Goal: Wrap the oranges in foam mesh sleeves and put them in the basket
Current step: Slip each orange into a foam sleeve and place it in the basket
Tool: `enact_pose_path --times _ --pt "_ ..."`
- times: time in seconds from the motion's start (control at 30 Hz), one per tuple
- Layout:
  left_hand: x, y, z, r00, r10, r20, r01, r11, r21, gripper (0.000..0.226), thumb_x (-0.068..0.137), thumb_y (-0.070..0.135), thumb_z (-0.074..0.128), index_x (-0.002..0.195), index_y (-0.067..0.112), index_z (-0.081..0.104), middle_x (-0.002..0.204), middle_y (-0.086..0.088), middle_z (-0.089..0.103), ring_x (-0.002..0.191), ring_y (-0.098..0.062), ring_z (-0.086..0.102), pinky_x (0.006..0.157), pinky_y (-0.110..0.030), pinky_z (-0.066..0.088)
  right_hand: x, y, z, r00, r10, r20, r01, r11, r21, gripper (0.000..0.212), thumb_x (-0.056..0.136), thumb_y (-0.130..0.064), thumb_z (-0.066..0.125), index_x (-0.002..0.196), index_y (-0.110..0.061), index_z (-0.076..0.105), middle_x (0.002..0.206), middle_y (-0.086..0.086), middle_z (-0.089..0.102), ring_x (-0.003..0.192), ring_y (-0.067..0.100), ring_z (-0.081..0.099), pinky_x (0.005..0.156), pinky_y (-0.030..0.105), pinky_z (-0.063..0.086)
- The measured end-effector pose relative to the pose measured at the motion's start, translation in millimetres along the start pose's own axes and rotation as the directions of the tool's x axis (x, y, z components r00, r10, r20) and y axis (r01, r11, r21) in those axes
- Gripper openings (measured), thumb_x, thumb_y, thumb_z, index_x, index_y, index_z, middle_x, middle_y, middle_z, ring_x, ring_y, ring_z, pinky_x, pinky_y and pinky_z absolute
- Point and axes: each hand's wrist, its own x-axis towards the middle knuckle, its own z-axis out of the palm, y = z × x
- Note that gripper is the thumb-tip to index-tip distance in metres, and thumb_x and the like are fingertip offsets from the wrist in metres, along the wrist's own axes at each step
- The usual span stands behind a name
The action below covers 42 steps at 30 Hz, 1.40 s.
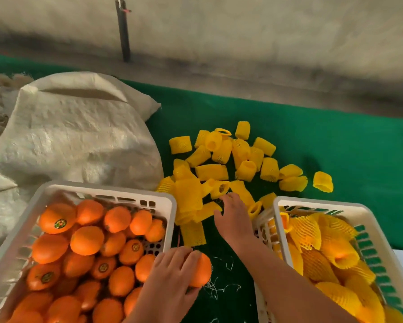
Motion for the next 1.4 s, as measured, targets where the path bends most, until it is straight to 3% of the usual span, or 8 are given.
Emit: enact_pose_path --times 0.2,0.4,0.57,0.83,1.0,1.13,1.27,1.4 --pt "15.2 -7.2 -5.2 0.998 0.046 0.037 -0.048 0.997 0.057 0.099 0.035 0.066 0.092 0.118 0.032 0.051 0.104 0.006 0.075 0.082 -0.013 0.074 0.065 -0.029 0.059 71.0 12.1 39.2 0.962 0.111 0.248 -0.11 0.994 -0.018 0.032 0.105 -0.025 0.052 0.136 -0.023 0.06 0.16 0.006 0.031 0.124 0.024 0.054 0.095 0.031 0.045" --pt "23.4 -8.4 -12.7 0.999 0.03 0.029 -0.033 0.996 0.084 0.099 0.035 0.077 0.09 0.114 0.032 0.05 0.099 0.006 0.077 0.077 -0.014 0.075 0.059 -0.028 0.058 90.6 23.0 53.2 0.98 0.062 0.187 -0.075 0.995 0.06 0.014 0.101 -0.027 0.06 0.114 -0.027 0.064 0.162 0.0 0.022 0.117 0.025 0.056 0.091 0.033 0.046" --pt "23.3 -8.1 -11.1 0.999 0.01 0.054 -0.013 0.997 0.07 0.105 0.028 0.073 0.092 0.115 0.033 0.05 0.099 0.007 0.076 0.077 -0.014 0.075 0.058 -0.029 0.058 94.9 23.9 42.0 0.963 -0.045 0.268 0.028 0.998 0.064 0.03 0.102 -0.025 0.059 0.132 -0.027 0.06 0.147 -0.001 0.05 0.125 0.022 0.057 0.101 0.033 0.046" --pt "10.8 -4.5 -4.1 0.999 -0.015 0.051 0.012 0.998 0.061 0.099 0.035 0.072 0.09 0.119 0.038 0.051 0.108 0.014 0.071 0.084 -0.011 0.073 0.065 -0.028 0.058 29.6 12.7 -9.2 0.99 -0.133 -0.037 0.138 0.972 0.191 0.013 0.103 -0.032 0.061 0.114 -0.028 0.067 0.108 -0.01 0.063 0.093 0.003 0.058 0.078 0.016 0.044" --pt "-4.5 1.3 3.7 0.995 -0.096 0.004 0.095 0.993 0.077 0.077 0.066 0.067 0.077 0.131 0.042 0.045 0.128 0.017 0.058 0.113 -0.012 0.063 0.097 -0.037 0.048 -61.6 9.5 -48.6 0.987 -0.104 -0.123 0.145 0.903 0.405 0.027 0.089 -0.047 0.073 0.103 -0.043 0.05 0.099 -0.022 0.059 0.096 -0.006 0.062 0.073 0.016 0.055" --pt "-15.4 10.7 -5.2 0.991 -0.128 0.027 0.128 0.992 0.007 0.068 0.072 0.071 0.063 0.127 0.038 0.041 0.125 0.016 0.049 0.113 -0.011 0.052 0.107 -0.035 0.041 -138.1 3.6 -78.7 0.985 0.17 -0.034 -0.072 0.58 0.812 0.063 0.064 -0.068 0.085 0.112 -0.043 0.052 0.107 -0.008 0.068 0.092 0.004 0.073 0.075 0.028 0.063" --pt "-37.7 42.5 -23.5 0.981 -0.195 0.017 0.192 0.939 -0.287 0.07 0.065 0.066 0.073 0.121 0.051 0.033 0.121 0.035 0.034 0.088 -0.007 0.056 0.072 -0.021 0.05 -196.2 14.5 -89.9 0.958 0.192 0.213 -0.233 0.088 0.969 0.087 0.06 -0.05 0.098 0.13 -0.019 0.056 0.106 0.012 0.075 0.091 0.025 0.075 0.08 0.036 0.062" --pt "-72.0 74.5 -36.1 0.96 -0.264 0.089 0.263 0.752 -0.605 0.093 0.059 0.055 0.087 0.137 0.054 0.037 0.116 0.042 0.037 0.095 -0.018 0.064 0.061 -0.025 0.059 -233.9 20.6 -95.1 0.937 0.102 0.333 -0.33 -0.039 0.943 0.088 0.062 -0.049 0.098 0.13 -0.006 0.061 0.102 0.019 0.074 0.089 0.027 0.073 0.081 0.035 0.06"
